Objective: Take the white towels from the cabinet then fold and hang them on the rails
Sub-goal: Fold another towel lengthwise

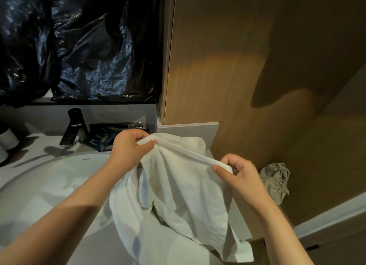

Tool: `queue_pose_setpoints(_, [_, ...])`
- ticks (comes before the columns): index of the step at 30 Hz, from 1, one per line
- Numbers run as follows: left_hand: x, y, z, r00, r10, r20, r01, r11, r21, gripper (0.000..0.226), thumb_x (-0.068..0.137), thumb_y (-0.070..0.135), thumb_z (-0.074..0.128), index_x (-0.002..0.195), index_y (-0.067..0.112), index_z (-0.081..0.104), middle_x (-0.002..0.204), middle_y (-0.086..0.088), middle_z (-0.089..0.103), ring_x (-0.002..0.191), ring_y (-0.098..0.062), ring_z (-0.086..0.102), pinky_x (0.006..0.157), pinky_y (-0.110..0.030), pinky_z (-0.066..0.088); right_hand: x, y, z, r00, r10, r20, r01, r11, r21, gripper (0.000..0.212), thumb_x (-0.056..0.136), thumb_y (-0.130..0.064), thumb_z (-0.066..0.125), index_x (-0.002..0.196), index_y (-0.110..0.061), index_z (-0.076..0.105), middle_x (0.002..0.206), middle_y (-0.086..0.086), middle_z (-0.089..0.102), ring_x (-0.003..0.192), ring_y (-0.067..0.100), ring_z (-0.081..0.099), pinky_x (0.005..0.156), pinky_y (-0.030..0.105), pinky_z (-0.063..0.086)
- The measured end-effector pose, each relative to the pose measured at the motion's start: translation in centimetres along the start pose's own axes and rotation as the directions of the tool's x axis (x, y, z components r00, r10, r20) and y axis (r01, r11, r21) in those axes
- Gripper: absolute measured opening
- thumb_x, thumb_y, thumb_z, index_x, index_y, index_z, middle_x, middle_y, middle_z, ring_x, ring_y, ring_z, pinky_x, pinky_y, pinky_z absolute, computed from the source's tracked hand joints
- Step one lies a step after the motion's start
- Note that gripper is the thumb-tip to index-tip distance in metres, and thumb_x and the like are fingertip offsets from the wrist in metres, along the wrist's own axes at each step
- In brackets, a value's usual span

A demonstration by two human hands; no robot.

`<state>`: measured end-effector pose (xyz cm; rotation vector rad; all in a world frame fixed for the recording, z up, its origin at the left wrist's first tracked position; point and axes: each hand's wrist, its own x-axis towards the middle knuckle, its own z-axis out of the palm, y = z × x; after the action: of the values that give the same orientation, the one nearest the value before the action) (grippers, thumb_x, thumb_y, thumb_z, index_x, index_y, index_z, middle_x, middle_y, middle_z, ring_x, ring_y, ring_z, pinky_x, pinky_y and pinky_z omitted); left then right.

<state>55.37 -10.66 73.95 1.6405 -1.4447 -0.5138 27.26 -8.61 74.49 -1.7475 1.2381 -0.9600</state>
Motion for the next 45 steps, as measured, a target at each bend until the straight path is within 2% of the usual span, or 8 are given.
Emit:
queue_pose_setpoints(7, [1.0, -0.7, -0.1, 1.0, -0.026, 0.006, 0.026, 0.998, 0.053, 0.005, 0.084, 0.017, 0.071, 0.083, 0.013, 0.075, 0.076, 0.005, 0.069, 0.072, -0.008, 0.062, 0.062, -0.021, 0.045, -0.1, 1.2, -1.2, 0.979, 0.011, -0.203, -0.03, 0.995, -0.095, 0.017, 0.085, -0.024, 0.073, 0.074, -0.014, 0.065, 0.073, 0.001, 0.062, 0.072, 0.02, 0.055, 0.056, 0.021, 0.039])
queue_pose_setpoints(14, [1.1, -0.4, 0.0, 0.999, -0.04, 0.028, 0.038, 0.996, 0.074, 0.006, 0.085, 0.018, 0.07, 0.083, 0.013, 0.074, 0.077, 0.004, 0.069, 0.074, -0.011, 0.062, 0.07, -0.028, 0.049, 0.1, 0.9, -2.1, 0.911, 0.037, -0.412, -0.044, 0.999, -0.008, 0.006, 0.087, -0.02, 0.071, 0.081, -0.019, 0.071, 0.077, -0.001, 0.068, 0.078, 0.02, 0.062, 0.072, 0.046, 0.055])
queue_pose_setpoints(19, [1.1, 0.0, 0.1, 0.996, -0.075, 0.039, 0.072, 0.994, 0.082, 0.007, 0.085, 0.019, 0.07, 0.079, 0.016, 0.073, 0.078, 0.001, 0.069, 0.076, -0.014, 0.063, 0.07, -0.029, 0.05, 0.2, 0.3, -1.7, 0.895, 0.004, -0.445, 0.009, 1.0, 0.027, 0.013, 0.089, -0.011, 0.068, 0.093, -0.024, 0.068, 0.085, 0.014, 0.063, 0.07, 0.018, 0.056, 0.061, 0.031, 0.05])
queue_pose_setpoints(21, [1.1, 0.1, 0.1, 0.995, -0.084, 0.044, 0.08, 0.993, 0.084, 0.007, 0.085, 0.019, 0.07, 0.078, 0.018, 0.072, 0.077, 0.001, 0.069, 0.076, -0.015, 0.063, 0.069, -0.026, 0.049, 0.1, 0.2, -1.7, 0.895, -0.012, -0.447, 0.027, 0.999, 0.026, 0.014, 0.09, -0.011, 0.066, 0.094, -0.024, 0.068, 0.083, 0.011, 0.062, 0.067, 0.01, 0.053, 0.058, 0.019, 0.045])
queue_pose_setpoints(27, [1.0, 1.0, 0.0, 0.993, -0.094, 0.066, 0.089, 0.993, 0.083, 0.007, 0.085, 0.021, 0.071, 0.082, 0.016, 0.073, 0.08, 0.002, 0.069, 0.074, -0.013, 0.062, 0.07, -0.033, 0.052, -0.2, 0.3, -1.6, 0.886, -0.021, -0.464, 0.034, 0.999, 0.021, 0.015, 0.094, -0.01, 0.06, 0.091, -0.022, 0.068, 0.082, -0.007, 0.066, 0.079, 0.013, 0.059, 0.064, 0.019, 0.049])
queue_pose_setpoints(32, [-0.1, 2.6, 0.2, 0.975, -0.211, 0.072, 0.22, 0.959, -0.176, 0.002, 0.083, 0.015, 0.073, 0.084, 0.014, 0.074, 0.078, 0.0, 0.072, 0.062, -0.007, 0.067, 0.047, -0.015, 0.051, -0.3, -1.1, -1.1, 0.878, 0.033, -0.477, 0.05, 0.986, 0.159, 0.011, 0.094, -0.011, 0.061, 0.092, -0.013, 0.072, 0.075, 0.005, 0.066, 0.054, 0.007, 0.054, 0.047, 0.018, 0.045])
queue_pose_setpoints(40, [-1.6, 3.8, 0.3, 0.897, -0.314, 0.309, 0.438, 0.72, -0.539, 0.013, 0.085, -0.002, 0.066, 0.094, 0.005, 0.073, 0.091, -0.018, 0.073, 0.079, -0.028, 0.06, 0.082, -0.039, 0.052, 0.0, -2.5, 0.5, 0.939, 0.155, -0.308, -0.023, 0.919, 0.393, 0.014, 0.094, -0.017, 0.063, 0.098, -0.01, 0.074, 0.074, 0.012, 0.066, 0.061, 0.018, 0.057, 0.051, 0.022, 0.049])
queue_pose_setpoints(45, [-2.4, 4.2, -0.1, 0.908, -0.334, 0.251, 0.412, 0.616, -0.671, 0.012, 0.085, 0.003, 0.068, 0.096, 0.001, 0.072, 0.091, -0.01, 0.076, 0.083, -0.016, 0.073, 0.078, -0.023, 0.058, 0.1, -3.3, 0.6, 0.985, 0.102, -0.141, -0.028, 0.893, 0.448, 0.025, 0.094, -0.019, 0.056, 0.113, -0.009, 0.068, 0.095, 0.011, 0.074, 0.077, 0.018, 0.07, 0.067, 0.025, 0.057])
